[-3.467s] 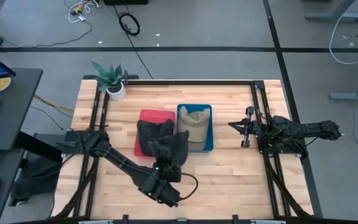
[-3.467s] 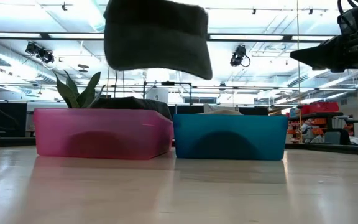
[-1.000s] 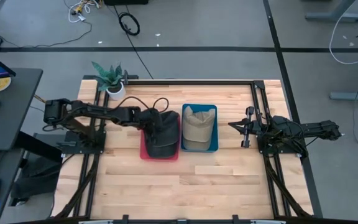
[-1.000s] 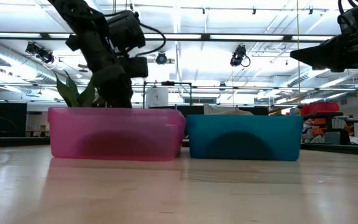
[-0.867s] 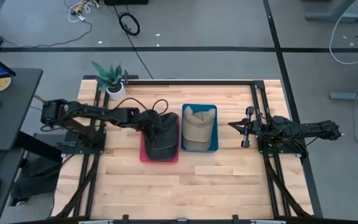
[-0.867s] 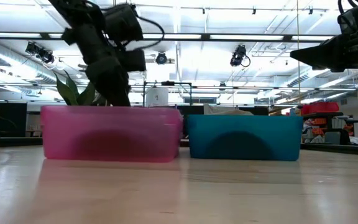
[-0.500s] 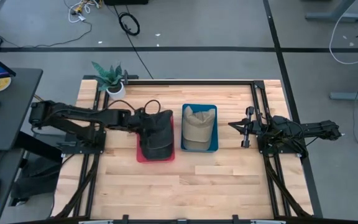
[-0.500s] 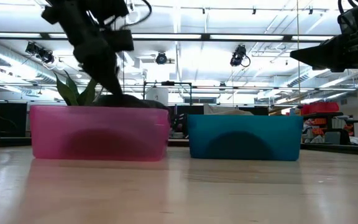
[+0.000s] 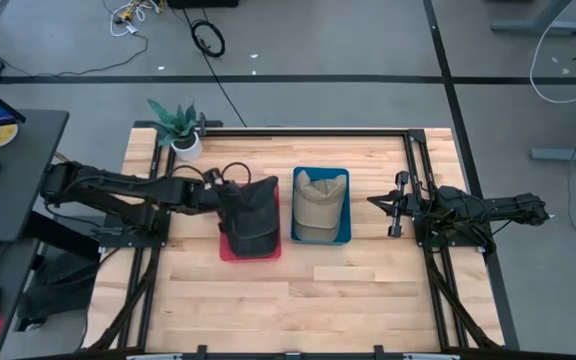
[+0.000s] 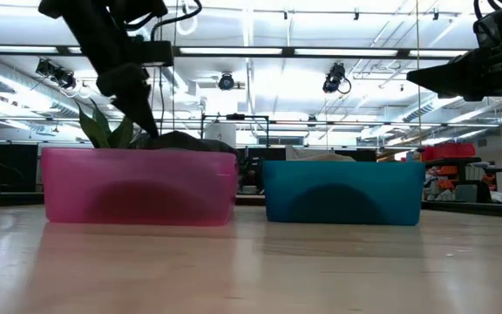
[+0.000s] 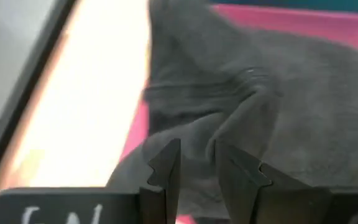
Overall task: Pick & Place hat
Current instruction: Put the black cap into the red bin
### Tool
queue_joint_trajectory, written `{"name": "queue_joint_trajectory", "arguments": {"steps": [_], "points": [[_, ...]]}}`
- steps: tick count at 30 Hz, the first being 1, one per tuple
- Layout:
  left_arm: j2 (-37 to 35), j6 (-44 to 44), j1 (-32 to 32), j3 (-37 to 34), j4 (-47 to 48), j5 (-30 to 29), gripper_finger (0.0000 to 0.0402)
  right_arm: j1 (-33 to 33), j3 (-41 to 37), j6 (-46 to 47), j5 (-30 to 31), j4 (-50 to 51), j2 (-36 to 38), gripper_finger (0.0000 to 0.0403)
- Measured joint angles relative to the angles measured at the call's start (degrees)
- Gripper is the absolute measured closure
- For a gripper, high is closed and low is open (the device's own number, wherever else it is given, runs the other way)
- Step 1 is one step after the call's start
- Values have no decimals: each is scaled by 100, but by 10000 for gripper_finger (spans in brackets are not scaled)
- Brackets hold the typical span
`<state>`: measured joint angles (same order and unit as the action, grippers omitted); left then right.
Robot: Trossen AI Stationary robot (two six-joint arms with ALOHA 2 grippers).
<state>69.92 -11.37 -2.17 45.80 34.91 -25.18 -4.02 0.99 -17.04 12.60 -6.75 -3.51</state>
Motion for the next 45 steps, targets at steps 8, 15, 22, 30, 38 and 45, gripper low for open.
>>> {"name": "queue_joint_trajectory", "arguments": {"steps": [8, 15, 22, 30, 38, 45], "points": [[-235, -833, 9, 4, 607, -602, 299, 1, 0, 0, -5, 4, -2, 389], [-244, -2317, 170, 4, 1701, -889, 299, 0, 0, 0, -2, 6, -20, 389], [-242, -2157, 656, -417, 1032, -695, 303, 0, -1, 0, 0, -1, -20, 389], [-233, -1102, 1183, -1082, -811, -12, 346, 0, 0, 0, -1, -2, -22, 389], [-145, -1413, 1325, -1058, -346, 634, 373, 0, 0, 0, -1, -3, -22, 389], [-73, -1450, 1327, -986, -122, 453, 374, -1, 0, 0, -3, 5, -24, 389]]}}
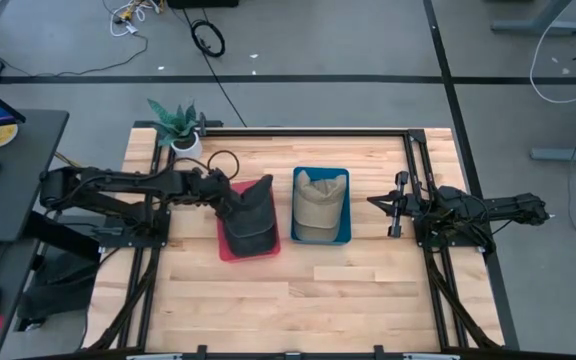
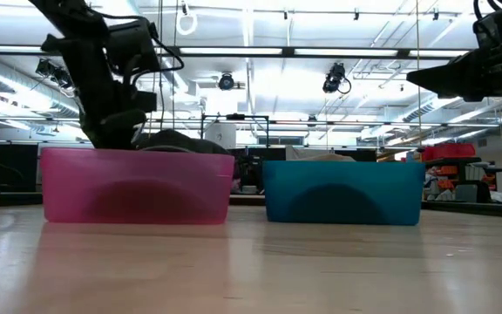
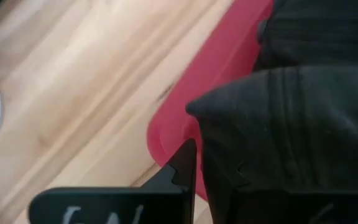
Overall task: Pick & Place hat
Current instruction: Put the black cap into the red bin, then adjust the black cap
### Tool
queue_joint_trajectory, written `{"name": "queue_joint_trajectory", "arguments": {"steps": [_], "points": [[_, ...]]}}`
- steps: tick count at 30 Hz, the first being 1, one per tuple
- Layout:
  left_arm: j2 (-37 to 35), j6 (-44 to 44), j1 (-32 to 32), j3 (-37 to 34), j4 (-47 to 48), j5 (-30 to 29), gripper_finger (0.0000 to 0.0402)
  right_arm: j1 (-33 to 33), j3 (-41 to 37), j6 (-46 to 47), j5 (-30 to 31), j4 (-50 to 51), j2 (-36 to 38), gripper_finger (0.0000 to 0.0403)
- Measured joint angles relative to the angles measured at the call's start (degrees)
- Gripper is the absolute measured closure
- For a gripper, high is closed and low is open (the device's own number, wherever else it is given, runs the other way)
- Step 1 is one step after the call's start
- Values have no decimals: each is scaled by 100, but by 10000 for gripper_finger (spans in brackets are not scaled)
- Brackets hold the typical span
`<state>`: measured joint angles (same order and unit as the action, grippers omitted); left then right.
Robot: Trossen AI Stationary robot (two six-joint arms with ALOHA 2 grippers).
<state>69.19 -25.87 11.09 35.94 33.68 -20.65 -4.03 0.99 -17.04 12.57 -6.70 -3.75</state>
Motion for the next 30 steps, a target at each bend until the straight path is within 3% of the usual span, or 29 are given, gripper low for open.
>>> {"name": "queue_joint_trajectory", "arguments": {"steps": [8, 14, 18, 24, 30], "points": [[0, -70, -83, 707, 609, -99, 374, 1, 0, 0, -1, -6, 0, 389], [0, -45, -370, 924, 437, -905, 374, 0, 0, 0, 1, -7, 0, 389], [-4, 146, -584, 1003, -261, -1380, 374, 2, 0, 0, 1, -6, 0, 389], [386, 1054, -804, 1008, -2057, -657, 374, 2, 0, 0, 1, -9, 0, 389], [987, 1488, -812, 1010, -2881, -269, 374, 2, 0, 0, 1, -5, 0, 389]]}}
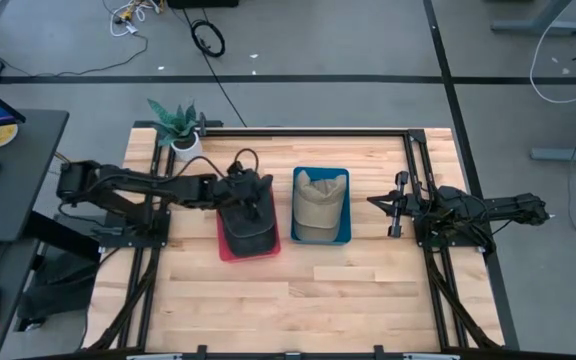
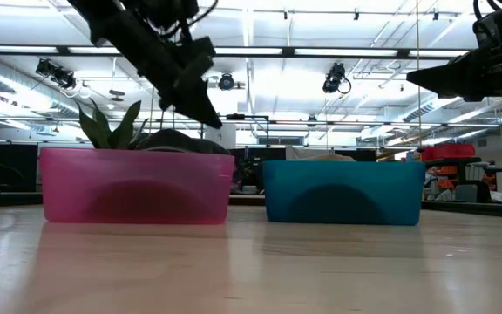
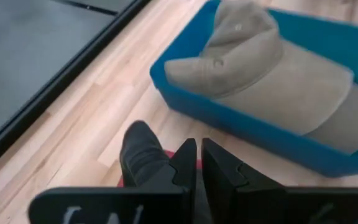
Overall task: Pick & Place hat
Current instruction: Adjust the black cap
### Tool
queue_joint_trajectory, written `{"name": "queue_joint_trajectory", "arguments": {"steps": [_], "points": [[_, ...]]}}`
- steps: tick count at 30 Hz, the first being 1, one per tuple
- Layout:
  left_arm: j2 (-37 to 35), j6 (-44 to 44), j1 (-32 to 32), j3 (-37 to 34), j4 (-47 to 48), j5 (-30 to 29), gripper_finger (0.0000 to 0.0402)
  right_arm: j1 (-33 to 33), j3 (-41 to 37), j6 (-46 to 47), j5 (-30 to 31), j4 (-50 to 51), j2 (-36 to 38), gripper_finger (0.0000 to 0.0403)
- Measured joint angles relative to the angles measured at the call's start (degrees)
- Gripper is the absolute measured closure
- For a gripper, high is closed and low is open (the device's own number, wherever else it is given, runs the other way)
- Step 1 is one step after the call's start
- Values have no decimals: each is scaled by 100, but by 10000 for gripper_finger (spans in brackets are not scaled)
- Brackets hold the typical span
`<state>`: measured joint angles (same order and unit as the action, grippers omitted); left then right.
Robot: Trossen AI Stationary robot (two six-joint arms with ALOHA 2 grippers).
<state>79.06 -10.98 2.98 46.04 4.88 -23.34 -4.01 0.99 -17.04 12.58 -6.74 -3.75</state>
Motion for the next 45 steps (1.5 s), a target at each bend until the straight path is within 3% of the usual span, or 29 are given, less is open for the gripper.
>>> {"name": "queue_joint_trajectory", "arguments": {"steps": [13, 20, 29, 45], "points": [[959, 246, 140, 521, 104, -255, 374, 0, 0, 0, -1, 0, 0, 389], [1148, -501, 351, 518, 1022, -865, 374, -2, 0, 0, 0, -2, 0, 389], [1231, -744, 517, 516, 1353, 558, 374, 0, 0, 0, 2, 0, 0, 389], [1194, -46, 477, 810, 1133, 551, 374, -2, 0, 0, -2, 2, 2, 389]]}}
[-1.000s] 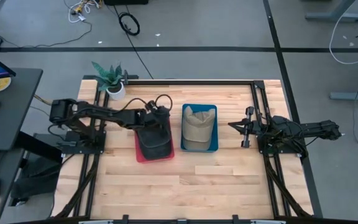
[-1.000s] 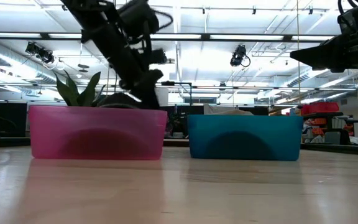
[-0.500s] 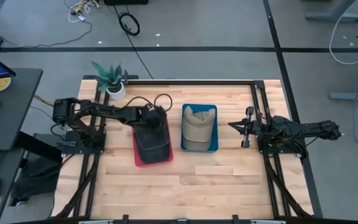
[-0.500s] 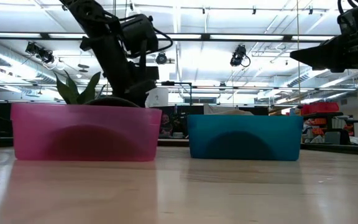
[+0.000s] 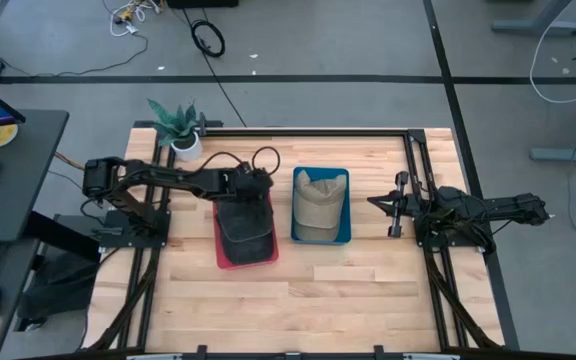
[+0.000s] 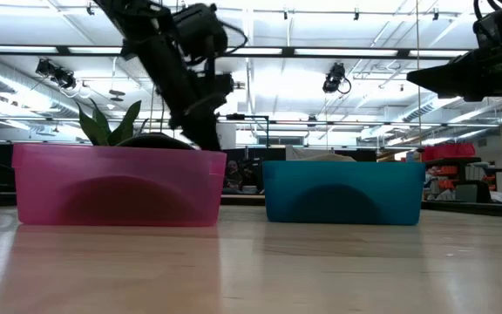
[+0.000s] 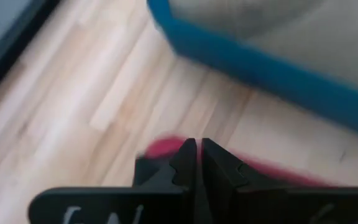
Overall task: Pick & Place hat
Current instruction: Adjust the black cap, then return to Home Position
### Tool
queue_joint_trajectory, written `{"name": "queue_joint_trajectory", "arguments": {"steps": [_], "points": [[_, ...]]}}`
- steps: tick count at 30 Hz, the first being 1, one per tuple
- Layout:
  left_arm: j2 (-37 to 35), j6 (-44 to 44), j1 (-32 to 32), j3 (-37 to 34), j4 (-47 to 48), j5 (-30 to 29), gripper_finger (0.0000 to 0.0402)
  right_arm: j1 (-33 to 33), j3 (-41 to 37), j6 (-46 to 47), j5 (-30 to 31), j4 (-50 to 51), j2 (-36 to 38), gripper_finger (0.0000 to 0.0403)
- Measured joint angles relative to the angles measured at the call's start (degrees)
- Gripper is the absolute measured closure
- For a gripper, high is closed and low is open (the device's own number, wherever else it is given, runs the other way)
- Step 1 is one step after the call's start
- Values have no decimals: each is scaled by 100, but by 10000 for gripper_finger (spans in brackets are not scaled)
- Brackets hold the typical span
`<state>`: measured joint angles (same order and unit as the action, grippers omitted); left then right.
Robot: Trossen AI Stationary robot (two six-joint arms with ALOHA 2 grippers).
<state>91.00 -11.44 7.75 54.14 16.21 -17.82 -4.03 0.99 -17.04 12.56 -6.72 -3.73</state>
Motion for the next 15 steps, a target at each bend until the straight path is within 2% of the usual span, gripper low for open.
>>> {"name": "queue_joint_trajectory", "arguments": {"steps": [5, 10, 15], "points": [[-71, -138, -53, 413, 210, 6, 374, 0, 0, 0, 3, 2, 0, 389], [-117, -27, -362, 725, 277, 9, 374, 0, 0, 0, 5, 2, 0, 389], [-107, 736, -935, 726, 352, 635, 374, 1, 0, 0, 4, -2, 0, 389]]}}
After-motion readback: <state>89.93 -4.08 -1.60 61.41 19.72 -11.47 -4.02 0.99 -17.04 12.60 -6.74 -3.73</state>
